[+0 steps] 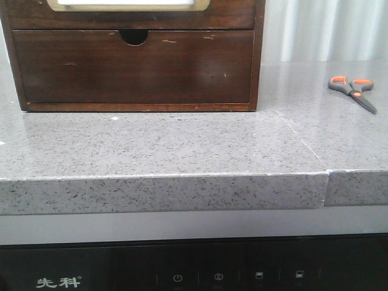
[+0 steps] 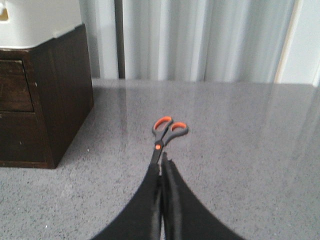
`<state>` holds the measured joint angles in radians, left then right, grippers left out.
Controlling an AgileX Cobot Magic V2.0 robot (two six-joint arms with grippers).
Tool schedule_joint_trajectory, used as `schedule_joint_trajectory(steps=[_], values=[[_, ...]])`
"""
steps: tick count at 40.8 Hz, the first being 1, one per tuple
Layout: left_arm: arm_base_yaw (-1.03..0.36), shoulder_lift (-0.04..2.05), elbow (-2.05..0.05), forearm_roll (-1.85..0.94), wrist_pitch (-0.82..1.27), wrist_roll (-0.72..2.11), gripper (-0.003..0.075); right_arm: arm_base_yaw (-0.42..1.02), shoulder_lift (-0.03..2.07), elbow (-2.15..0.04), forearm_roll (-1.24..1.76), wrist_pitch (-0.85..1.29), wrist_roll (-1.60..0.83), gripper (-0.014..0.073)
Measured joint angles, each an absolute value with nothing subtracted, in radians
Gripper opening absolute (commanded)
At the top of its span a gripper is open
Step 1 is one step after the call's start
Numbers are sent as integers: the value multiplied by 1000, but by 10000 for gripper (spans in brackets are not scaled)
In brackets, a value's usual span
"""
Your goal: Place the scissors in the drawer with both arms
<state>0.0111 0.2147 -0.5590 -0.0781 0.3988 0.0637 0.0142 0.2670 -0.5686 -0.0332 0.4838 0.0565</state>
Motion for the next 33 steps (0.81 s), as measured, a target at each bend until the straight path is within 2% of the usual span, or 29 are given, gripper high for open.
schedule_joint_trajectory(steps=[7, 25, 28, 31, 33], values=[[11, 325, -650, -78, 485, 64, -20, 14, 392, -640, -33, 565, 56, -68], [11, 435, -652, -83, 555, 64, -19, 14, 608, -642, -43, 599, 56, -62], [11, 447, -652, -87, 566, 64, 10, 14, 636, -642, -47, 599, 45, 1], [11, 460, -652, -90, 578, 64, 111, 14, 652, -642, -49, 599, 39, 120], [11, 473, -652, -90, 592, 64, 215, 14, 654, -642, -49, 599, 36, 244]])
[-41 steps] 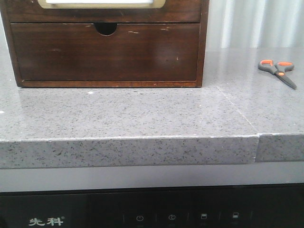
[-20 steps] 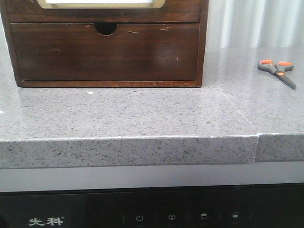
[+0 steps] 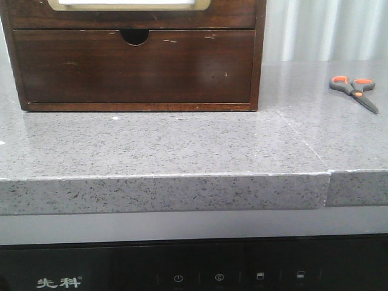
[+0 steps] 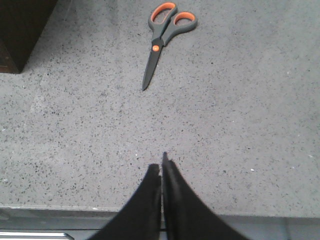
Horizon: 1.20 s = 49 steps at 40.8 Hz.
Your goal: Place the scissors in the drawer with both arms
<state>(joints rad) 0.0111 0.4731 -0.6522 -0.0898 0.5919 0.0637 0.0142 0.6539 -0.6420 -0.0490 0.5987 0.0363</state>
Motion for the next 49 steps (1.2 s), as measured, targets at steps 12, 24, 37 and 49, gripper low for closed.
schedule_joint_trajectory(steps=[12, 24, 37, 49], values=[[11, 535, -652, -175, 582, 64, 542, 14, 654, -642, -51, 599, 32, 549], [11, 674, -652, -616, 500, 64, 543, 14, 654, -642, -51, 599, 32, 549], [-11, 880, -652, -971, 486, 126, 543, 14, 654, -642, -51, 599, 30, 549], [-29, 1038, -652, -1514, 555, 555, 543, 14, 654, -642, -51, 599, 30, 549]])
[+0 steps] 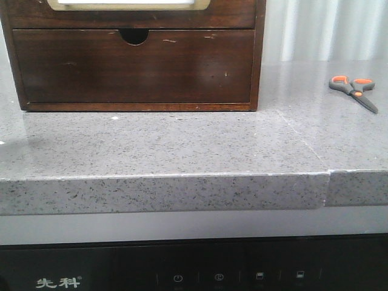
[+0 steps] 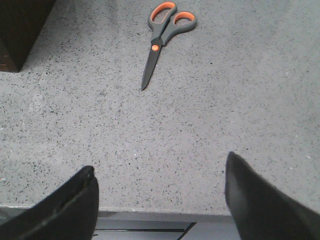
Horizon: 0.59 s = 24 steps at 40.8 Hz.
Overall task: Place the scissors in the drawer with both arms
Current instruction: 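Reach the left gripper to the drawer's white handle and grasp it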
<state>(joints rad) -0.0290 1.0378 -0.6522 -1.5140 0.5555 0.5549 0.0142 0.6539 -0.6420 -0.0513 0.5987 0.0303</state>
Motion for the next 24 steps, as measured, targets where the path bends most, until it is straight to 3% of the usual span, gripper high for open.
schedule_joint_trajectory(steps=[7, 24], values=[[-29, 1117, -654, -1740, 585, 772, 543, 14, 654, -642, -51, 599, 30, 549], [-29, 1322, -772, -1780, 732, 831, 542, 14, 654, -642, -51, 599, 30, 549]])
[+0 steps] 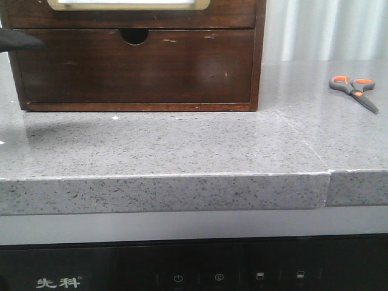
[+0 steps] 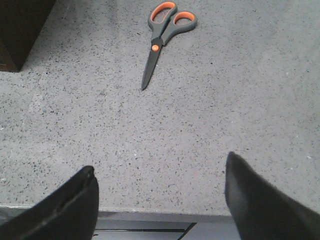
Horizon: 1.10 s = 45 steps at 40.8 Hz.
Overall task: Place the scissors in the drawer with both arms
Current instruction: 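Reach the left gripper to the drawer's white handle and grasp it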
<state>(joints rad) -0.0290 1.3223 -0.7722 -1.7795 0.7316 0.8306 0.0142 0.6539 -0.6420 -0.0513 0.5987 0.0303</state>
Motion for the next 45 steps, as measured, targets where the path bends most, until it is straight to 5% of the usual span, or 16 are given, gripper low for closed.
schedule_joint_trajectory(steps=[16, 28, 39, 45], values=[[-29, 1482, -932, -1780, 795, 832, 358, 14, 654, -642, -51, 599, 30, 549], [-29, 1517, -977, -1780, 801, 832, 326, 14, 654, -642, -51, 599, 30, 549], [-29, 1530, -981, -1786, 824, 822, 83, 14, 654, -642, -51, 600, 30, 549], [-29, 1533, -976, -1805, 834, 784, 41, 14, 654, -642, -51, 601, 30, 549]])
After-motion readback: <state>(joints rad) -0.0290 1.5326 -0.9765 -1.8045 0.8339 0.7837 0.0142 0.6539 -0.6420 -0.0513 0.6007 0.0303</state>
